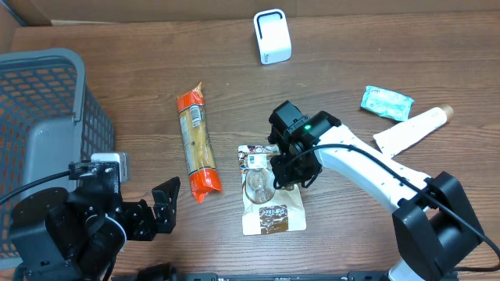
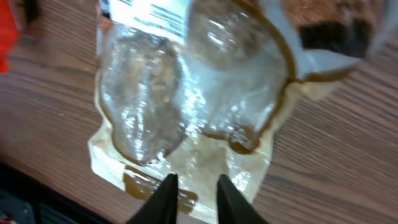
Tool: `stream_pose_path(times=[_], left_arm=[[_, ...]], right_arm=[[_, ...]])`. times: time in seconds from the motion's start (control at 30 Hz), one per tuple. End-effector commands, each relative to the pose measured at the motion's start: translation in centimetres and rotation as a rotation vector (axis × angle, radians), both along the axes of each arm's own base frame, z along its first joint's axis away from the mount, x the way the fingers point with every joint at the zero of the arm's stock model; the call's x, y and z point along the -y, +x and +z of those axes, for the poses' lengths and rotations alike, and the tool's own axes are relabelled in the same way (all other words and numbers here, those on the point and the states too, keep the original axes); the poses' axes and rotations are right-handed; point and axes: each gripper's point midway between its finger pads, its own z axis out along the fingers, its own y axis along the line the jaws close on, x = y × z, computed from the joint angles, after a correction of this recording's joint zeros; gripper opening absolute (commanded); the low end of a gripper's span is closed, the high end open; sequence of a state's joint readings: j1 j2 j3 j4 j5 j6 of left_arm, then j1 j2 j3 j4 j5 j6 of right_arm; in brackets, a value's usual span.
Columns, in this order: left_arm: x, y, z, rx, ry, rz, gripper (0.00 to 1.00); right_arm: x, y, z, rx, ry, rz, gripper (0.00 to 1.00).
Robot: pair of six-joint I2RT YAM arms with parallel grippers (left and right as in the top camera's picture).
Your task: Scan the item barcode
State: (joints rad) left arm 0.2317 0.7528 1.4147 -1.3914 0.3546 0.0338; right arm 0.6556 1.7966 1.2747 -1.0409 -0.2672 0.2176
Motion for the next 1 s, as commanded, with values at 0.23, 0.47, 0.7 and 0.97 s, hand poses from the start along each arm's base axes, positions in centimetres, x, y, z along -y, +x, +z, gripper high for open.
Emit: stream_pose_path(times=[0.23, 0.47, 0.7, 0.97], left_arm=[[-0.1, 0.0, 0.4, 0.016, 0.017, -0.003, 1.0], [-0.1, 0.0, 0.4, 0.017, 0.018, -0.003, 0.99], [-0.1, 0.0, 0.4, 0.016, 0.017, -0.003, 1.0], [-0.1, 0.0, 0.4, 0.016, 0.017, -0.003, 1.0]], right_arm=[[2.0, 1.7, 0.0, -0.033, 0.017, -0.132, 0.72], [4.3, 0.1, -1.4, -0.175, 0.164, -0.131, 0.79], [4.9, -3.2, -3.1, -0.305, 0.292, -0.151, 0.8], [2.3, -4.9, -4.1, -0.359, 0.455, -0.192, 0.8]])
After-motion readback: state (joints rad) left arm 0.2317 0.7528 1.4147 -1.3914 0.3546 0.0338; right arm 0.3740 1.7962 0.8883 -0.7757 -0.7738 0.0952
